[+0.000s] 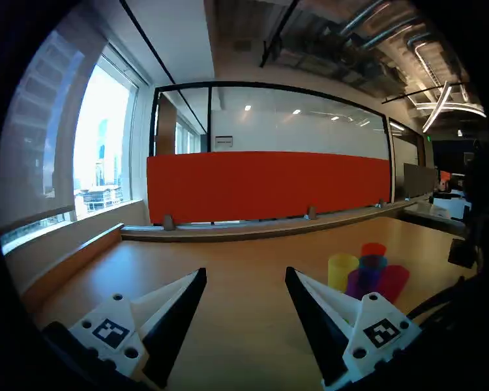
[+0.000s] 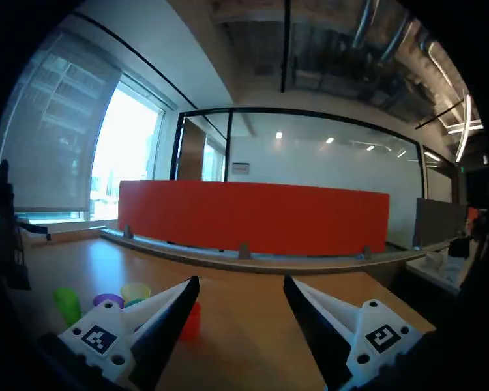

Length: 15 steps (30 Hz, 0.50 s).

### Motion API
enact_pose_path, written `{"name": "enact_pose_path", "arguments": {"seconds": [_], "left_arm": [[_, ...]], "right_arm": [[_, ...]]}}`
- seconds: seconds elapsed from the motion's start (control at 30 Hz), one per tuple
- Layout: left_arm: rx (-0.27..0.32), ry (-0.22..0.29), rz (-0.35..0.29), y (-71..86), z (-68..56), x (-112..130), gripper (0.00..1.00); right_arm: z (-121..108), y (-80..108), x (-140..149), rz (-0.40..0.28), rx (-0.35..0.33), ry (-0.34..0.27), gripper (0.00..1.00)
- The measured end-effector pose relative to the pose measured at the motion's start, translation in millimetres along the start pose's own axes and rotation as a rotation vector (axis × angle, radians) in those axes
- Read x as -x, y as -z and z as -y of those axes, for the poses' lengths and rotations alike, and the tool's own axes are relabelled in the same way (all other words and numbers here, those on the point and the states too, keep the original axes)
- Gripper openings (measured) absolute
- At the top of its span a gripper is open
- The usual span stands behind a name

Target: Pour water

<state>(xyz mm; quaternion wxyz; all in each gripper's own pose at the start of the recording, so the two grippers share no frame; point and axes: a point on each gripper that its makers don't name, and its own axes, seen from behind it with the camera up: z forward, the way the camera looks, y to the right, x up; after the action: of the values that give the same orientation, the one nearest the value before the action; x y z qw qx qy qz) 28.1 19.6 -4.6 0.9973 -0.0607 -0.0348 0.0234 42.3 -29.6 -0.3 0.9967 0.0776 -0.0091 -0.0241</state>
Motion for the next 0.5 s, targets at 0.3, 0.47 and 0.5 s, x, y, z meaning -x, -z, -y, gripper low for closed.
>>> {"name": "enact_pose_path", "arguments": {"seconds": [0.3, 0.47, 0.5], "left_arm": [[0.118, -0.05, 0.051, -0.9, -19.7, -1.4, 0.89], [0.186, -0.08, 0.087, -1.6, -31.0, 2.1, 0.9], [0.198, -0.084, 0.094, -1.9, -33.1, 3.4, 0.89]], "right_arm": [[20.6, 1.6, 11.7, 0.087, -0.118, 0.059, 1.0], [35.5, 2.2, 15.5, 0.131, -0.201, 0.079, 1.0], [38.4, 2.2, 16.1, 0.139, -0.218, 0.082, 1.0]]}}
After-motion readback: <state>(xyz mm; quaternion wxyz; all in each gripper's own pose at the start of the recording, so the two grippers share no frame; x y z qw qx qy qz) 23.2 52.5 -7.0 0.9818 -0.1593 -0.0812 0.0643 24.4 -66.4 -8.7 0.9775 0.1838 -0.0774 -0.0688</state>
